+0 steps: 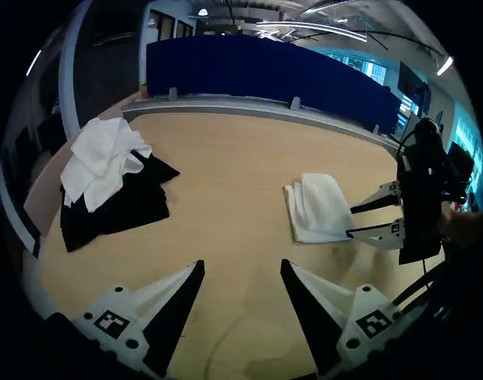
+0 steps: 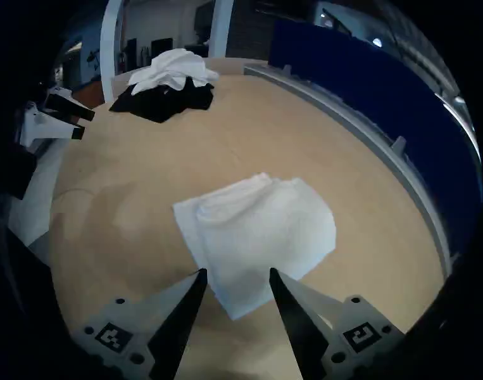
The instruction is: Fold towel
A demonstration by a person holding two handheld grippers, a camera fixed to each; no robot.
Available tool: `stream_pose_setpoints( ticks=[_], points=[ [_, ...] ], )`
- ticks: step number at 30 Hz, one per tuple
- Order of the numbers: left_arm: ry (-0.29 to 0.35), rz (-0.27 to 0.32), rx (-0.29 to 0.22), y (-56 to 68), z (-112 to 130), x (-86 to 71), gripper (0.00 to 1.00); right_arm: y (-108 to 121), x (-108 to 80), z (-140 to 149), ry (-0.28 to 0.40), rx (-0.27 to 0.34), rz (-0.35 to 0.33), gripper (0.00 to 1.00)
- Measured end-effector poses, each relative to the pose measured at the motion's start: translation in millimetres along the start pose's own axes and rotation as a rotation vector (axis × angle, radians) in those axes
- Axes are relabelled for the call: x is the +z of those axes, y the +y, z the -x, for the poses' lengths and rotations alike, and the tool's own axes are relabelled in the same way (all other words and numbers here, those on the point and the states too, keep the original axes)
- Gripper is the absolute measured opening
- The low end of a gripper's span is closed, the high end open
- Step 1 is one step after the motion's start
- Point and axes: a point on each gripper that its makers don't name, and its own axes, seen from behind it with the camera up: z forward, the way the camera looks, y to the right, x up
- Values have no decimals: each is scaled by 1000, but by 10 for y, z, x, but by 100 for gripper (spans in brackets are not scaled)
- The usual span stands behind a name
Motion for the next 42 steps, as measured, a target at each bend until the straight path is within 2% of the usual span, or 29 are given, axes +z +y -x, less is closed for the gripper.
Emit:
stream_pose_setpoints(
  ticks=[9, 13, 20, 33, 36, 42],
  points=[
    [2, 7, 3, 43, -30, 15, 89, 83, -95, 225, -38, 15, 20, 75],
    [1, 10, 5, 66, -27, 21, 89, 66, -83, 299, -54, 31, 18, 71],
    [1, 11, 2, 85, -10, 22, 89, -27, -44, 408, -71, 63, -3, 55],
    [-7, 9, -5, 91, 15, -6, 89, -69, -28, 440, -69, 89, -25, 9],
    [-8, 9, -3, 90, 21, 2, 89, -40, -26, 442, -66, 81, -18, 6],
    [-10, 11, -2, 94, 30, 18, 89, 53, -76, 319, -40, 59, 1, 5]
  ],
)
